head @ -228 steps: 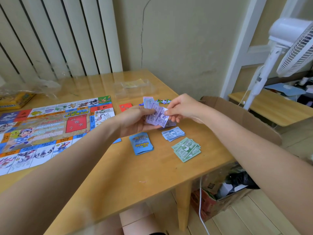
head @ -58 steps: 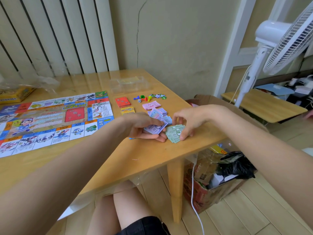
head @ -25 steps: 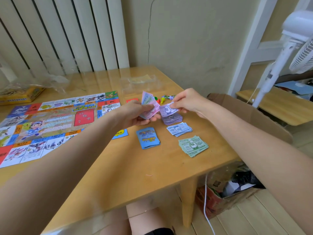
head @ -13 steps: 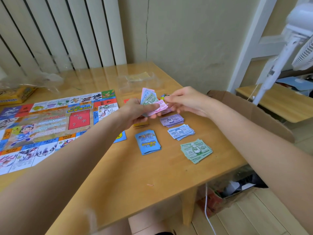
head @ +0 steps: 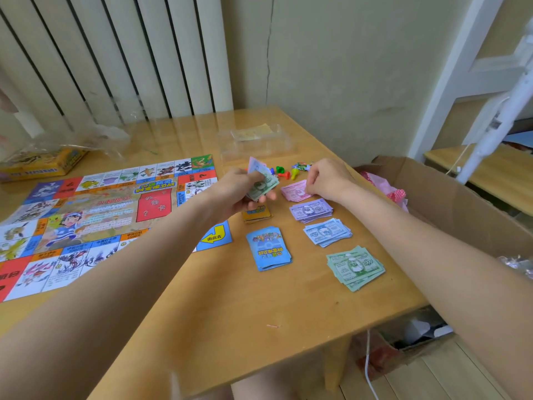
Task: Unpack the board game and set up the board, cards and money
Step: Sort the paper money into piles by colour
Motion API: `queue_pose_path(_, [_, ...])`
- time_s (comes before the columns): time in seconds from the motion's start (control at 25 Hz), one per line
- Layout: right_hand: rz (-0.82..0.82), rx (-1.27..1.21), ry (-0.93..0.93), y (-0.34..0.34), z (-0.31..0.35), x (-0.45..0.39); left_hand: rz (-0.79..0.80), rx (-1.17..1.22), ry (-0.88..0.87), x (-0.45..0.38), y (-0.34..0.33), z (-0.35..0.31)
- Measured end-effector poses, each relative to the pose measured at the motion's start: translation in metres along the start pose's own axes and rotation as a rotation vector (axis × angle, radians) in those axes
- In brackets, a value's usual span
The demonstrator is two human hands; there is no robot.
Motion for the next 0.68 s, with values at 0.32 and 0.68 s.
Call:
queue_pose_path(0.32, [0.265,-0.674,0.120,0.025,0.018,0.023,0.034,-0.128,-0.063,0.003,-0.005,0.000])
queue_pose_path(0.68, [0.458,-0.717,0.083,0.041,0.015,0.049,0.086,-0.097,-0.011,0.022,-0.017,-0.006])
Point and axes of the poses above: each hand's wrist, its own x-axis away from the middle knuckle, its own y-axis out of the back of the hand, z = x × y, the point moved 1 cm from there along -x, towards the middle knuckle, and after that the axes turned 1 degree about -y, right-handed, at the moved point
